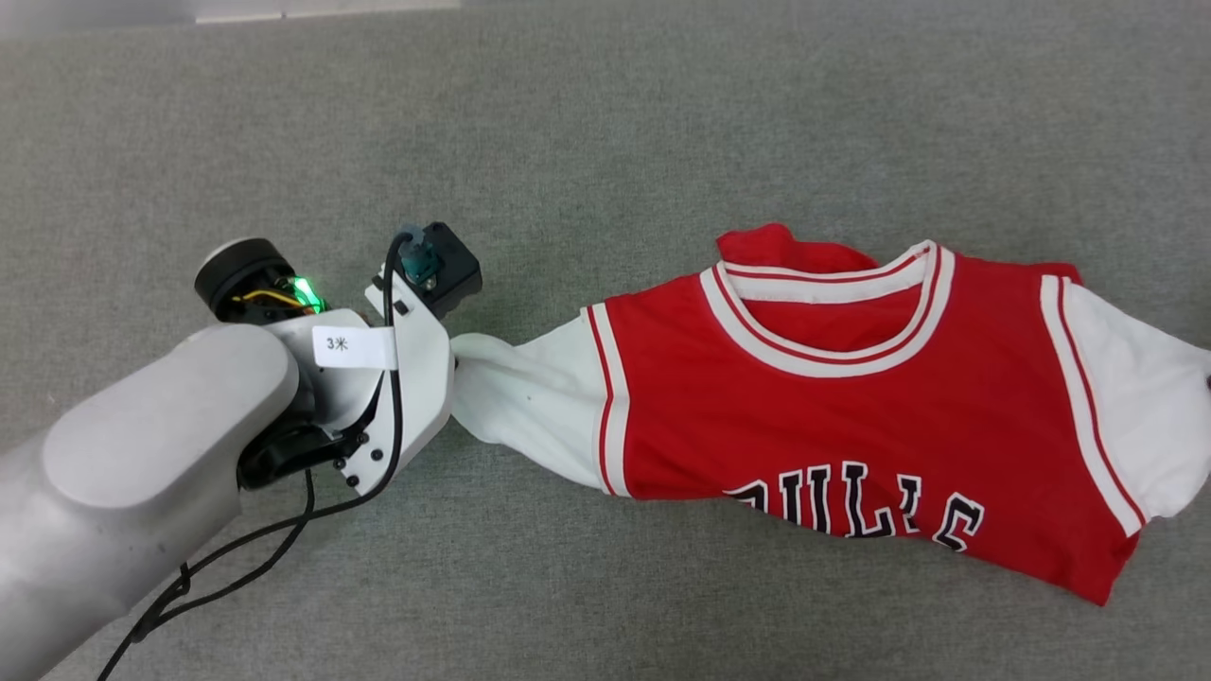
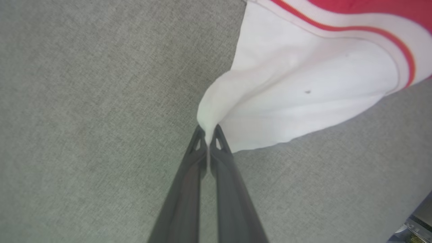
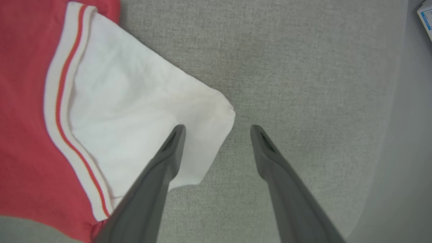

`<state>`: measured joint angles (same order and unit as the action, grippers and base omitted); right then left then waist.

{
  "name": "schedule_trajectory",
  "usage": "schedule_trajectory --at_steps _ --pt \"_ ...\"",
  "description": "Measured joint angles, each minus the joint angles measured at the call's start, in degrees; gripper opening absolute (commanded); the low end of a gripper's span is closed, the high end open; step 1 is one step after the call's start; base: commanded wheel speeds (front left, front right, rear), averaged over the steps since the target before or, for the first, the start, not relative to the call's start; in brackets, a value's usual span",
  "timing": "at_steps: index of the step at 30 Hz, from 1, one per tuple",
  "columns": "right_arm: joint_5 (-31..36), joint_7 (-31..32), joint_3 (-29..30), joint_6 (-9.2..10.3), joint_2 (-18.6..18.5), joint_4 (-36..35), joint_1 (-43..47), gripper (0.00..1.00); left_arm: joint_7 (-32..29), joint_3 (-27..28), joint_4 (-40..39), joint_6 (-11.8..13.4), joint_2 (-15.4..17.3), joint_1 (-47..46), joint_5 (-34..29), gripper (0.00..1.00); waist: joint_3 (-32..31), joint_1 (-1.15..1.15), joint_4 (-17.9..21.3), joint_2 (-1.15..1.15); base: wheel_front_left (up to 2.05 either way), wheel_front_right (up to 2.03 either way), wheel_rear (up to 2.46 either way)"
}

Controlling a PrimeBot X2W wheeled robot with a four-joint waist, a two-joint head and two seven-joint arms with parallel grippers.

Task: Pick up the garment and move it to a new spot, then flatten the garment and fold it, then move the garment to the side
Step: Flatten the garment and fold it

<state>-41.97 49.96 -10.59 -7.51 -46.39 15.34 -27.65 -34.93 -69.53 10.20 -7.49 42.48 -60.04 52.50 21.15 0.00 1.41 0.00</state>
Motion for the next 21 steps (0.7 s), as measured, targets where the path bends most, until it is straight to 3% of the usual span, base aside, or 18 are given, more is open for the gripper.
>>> schedule_trajectory --at_steps 6,12,13,14,21 --pt "-0.64 -2.14 -1.89 0.01 3.56 5.92 -1.71 1.00 0.38 -0.18 -0.99 0.00 0.24 -1.61 -0.43 0.00 2.97 0.00 -0.91 0.00 0.00 0.00 0.00" --pt "-1.74 -4.70 -6.02 0.18 3.15 8.81 -2.30 1.00 0.60 -0.49 -1.41 0.00 0.63 -1.85 -0.59 0.00 4.08 0.01 -1.22 0.00 0.00 0.00 0.00" --pt "-2.00 -5.19 -6.66 0.18 3.03 9.18 -2.57 0.44 0.68 -0.56 -1.33 0.00 0.64 -1.84 -0.59 0.00 3.99 0.00 -1.18 0.00 0.00 0.00 0.00" --pt "-2.32 -6.00 -7.24 0.18 2.96 9.45 -2.68 0.00 0.84 -0.67 -1.14 0.00 0.60 -1.83 -0.58 0.00 3.78 0.00 -1.13 0.00 0.00 0.00 0.00" --pt "-3.90 -12.35 -9.92 -0.03 1.96 9.33 -3.21 0.00 2.85 -1.12 -0.35 0.00 0.13 -0.98 -0.38 0.00 0.89 0.00 -0.89 0.00 0.00 0.00 0.00"
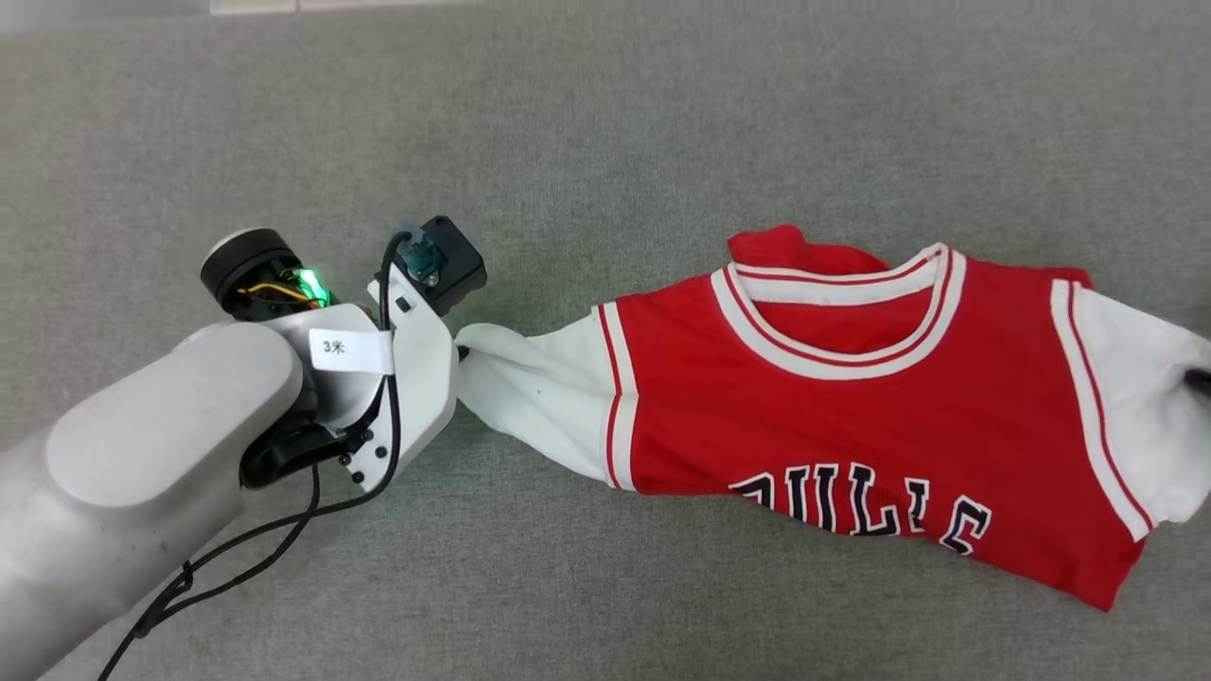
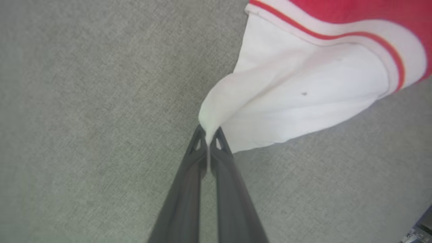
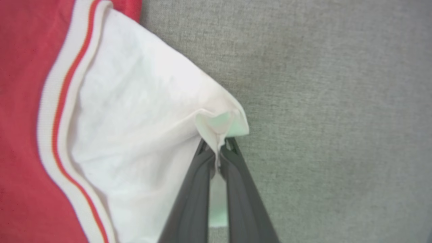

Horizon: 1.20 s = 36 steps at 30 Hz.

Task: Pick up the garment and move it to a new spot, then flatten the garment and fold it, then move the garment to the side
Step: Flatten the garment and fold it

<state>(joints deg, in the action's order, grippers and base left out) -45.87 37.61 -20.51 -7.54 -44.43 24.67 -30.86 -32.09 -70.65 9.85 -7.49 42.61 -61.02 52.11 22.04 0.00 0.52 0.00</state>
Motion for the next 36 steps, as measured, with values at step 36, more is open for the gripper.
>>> schedule_trajectory --at_steps 36 --pt "11.94 -16.49 1.93 0.02 -1.14 -11.61 -40.52 0.00 17.94 18.69 7.59 3.42 -3.80 -32.91 -8.71 0.00 -2.81 0.00 -2.32 0.00 0.00 0.00 0.00"
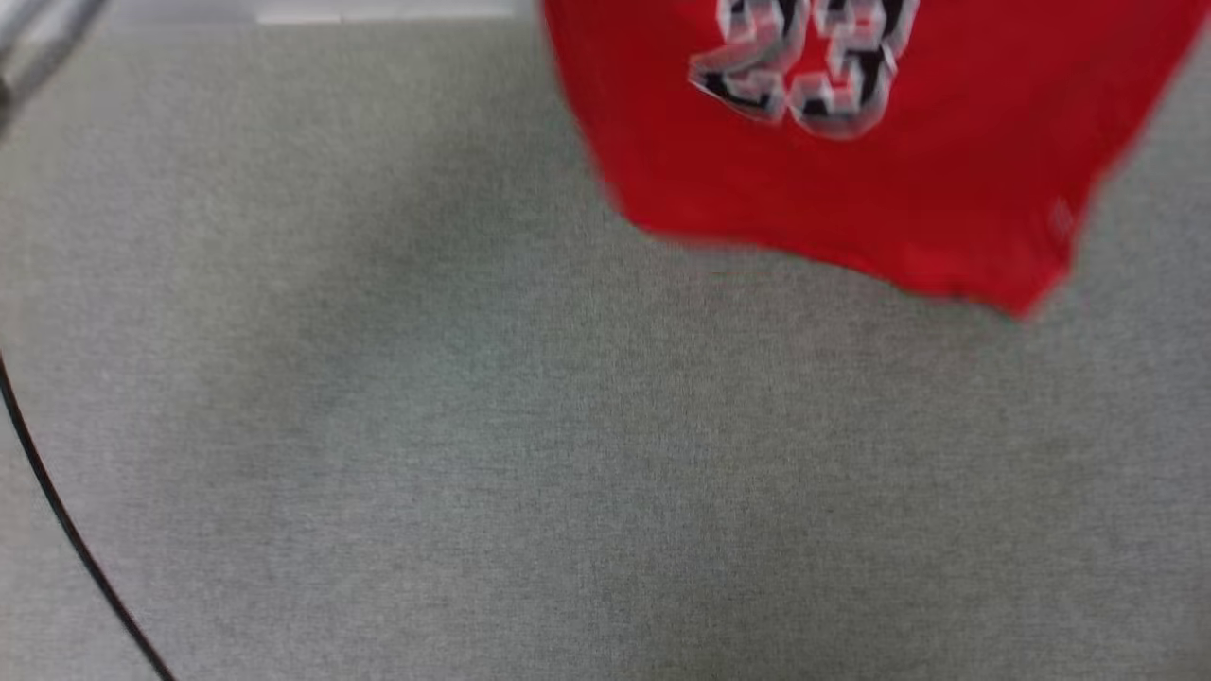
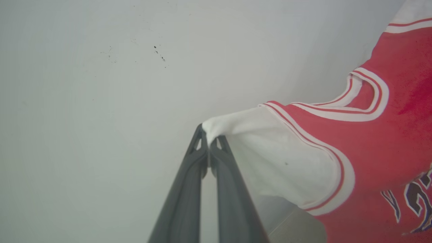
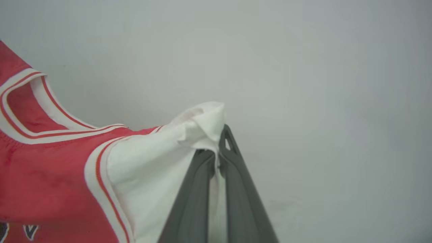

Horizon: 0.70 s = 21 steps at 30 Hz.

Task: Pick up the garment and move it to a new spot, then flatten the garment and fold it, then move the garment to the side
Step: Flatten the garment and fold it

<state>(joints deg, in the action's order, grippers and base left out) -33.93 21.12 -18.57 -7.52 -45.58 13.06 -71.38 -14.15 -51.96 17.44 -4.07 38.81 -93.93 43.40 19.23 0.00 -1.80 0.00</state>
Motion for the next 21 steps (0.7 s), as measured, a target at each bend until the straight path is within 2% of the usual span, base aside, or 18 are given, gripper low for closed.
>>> schedule_trajectory --at_steps 4,5,10,14,21 --pt "5.09 -1.32 -1.99 0.01 4.01 4.86 -11.20 0.00 2.18 1.85 4.82 -0.89 -1.75 -8.26 -2.00 0.00 3.17 0.00 0.13 0.00 0.00 0.00 0.00" --pt "7.54 -3.04 -2.20 0.00 6.05 7.37 -16.29 0.00 3.58 2.89 6.89 -1.01 -2.55 -12.44 -2.60 0.00 4.67 0.00 0.22 0.00 0.00 0.00 0.00" --pt "11.43 -6.71 -2.55 0.00 10.66 14.33 -25.69 0.00 7.01 3.36 12.85 -1.78 -4.19 -18.48 -4.77 0.00 7.76 0.00 0.20 0.00 0.00 0.00 0.00" --pt "12.56 -9.27 -4.24 0.01 12.90 18.91 -29.44 0.00 9.33 3.60 17.08 -2.37 -4.83 -20.52 -4.75 0.00 9.55 -0.01 0.02 0.00 0.00 0.00 0.00" --pt "12.82 -13.15 -8.79 0.01 14.24 25.58 -30.60 0.00 13.34 2.19 23.27 -2.97 -5.14 -18.19 -3.44 0.00 12.67 -0.01 -0.29 0.00 0.00 0.00 0.00"
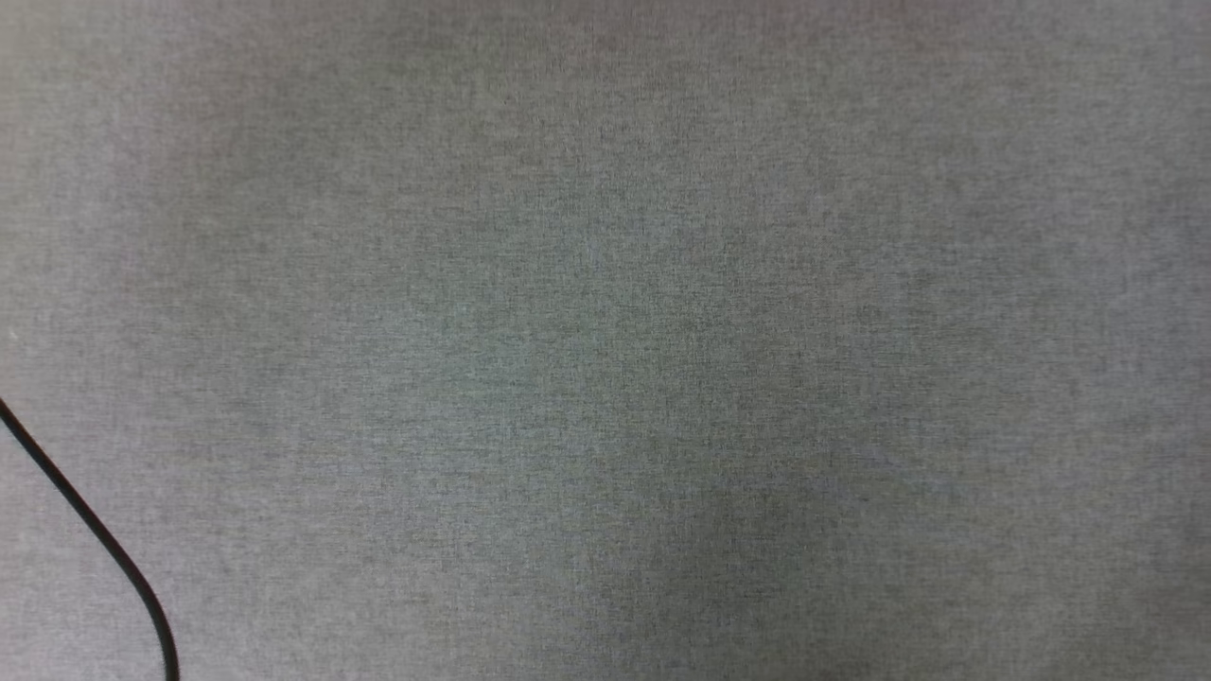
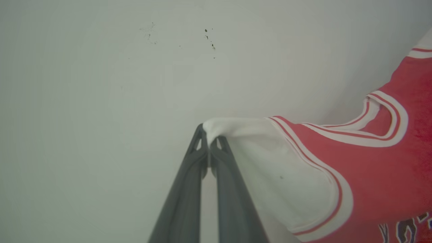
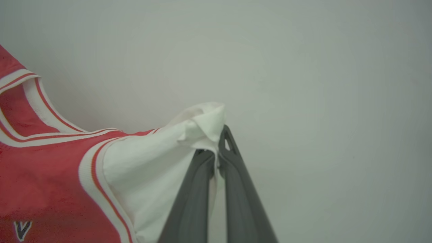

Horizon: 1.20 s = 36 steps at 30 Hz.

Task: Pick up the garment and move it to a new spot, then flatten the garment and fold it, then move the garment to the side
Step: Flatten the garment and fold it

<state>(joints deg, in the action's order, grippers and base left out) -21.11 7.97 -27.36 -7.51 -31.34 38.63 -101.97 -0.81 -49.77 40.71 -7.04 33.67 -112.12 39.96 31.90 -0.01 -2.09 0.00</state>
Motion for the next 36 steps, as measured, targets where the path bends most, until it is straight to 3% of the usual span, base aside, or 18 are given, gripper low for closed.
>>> schedule_trajectory --at_steps 10,19,28,36 --pt "-5.65 -7.24 -6.66 -0.01 1.98 7.13 11.26 0.00 6.90 -2.87 3.18 -0.31 -0.87 16.02 5.05 0.00 0.30 0.00 0.42 0.00 0.00 0.00 0.00" --pt "-14.85 -12.28 -15.97 -0.01 -0.15 5.41 28.18 0.00 12.02 -5.76 1.10 -0.35 0.07 36.87 9.84 0.00 -4.42 0.01 0.11 0.00 0.00 0.00 0.00" --pt "-24.05 -14.62 -22.20 0.00 -6.54 -3.14 47.89 0.00 14.04 -7.76 -8.02 4.06 5.00 60.88 14.55 0.00 -11.83 0.01 -0.55 0.00 0.00 0.00 0.00" --pt "-28.49 -16.80 -22.51 -0.01 -11.50 -6.50 66.05 0.00 14.69 -9.38 -15.02 8.81 9.26 77.95 18.39 0.00 -18.86 0.02 -1.08 0.00 0.00 0.00 0.00"
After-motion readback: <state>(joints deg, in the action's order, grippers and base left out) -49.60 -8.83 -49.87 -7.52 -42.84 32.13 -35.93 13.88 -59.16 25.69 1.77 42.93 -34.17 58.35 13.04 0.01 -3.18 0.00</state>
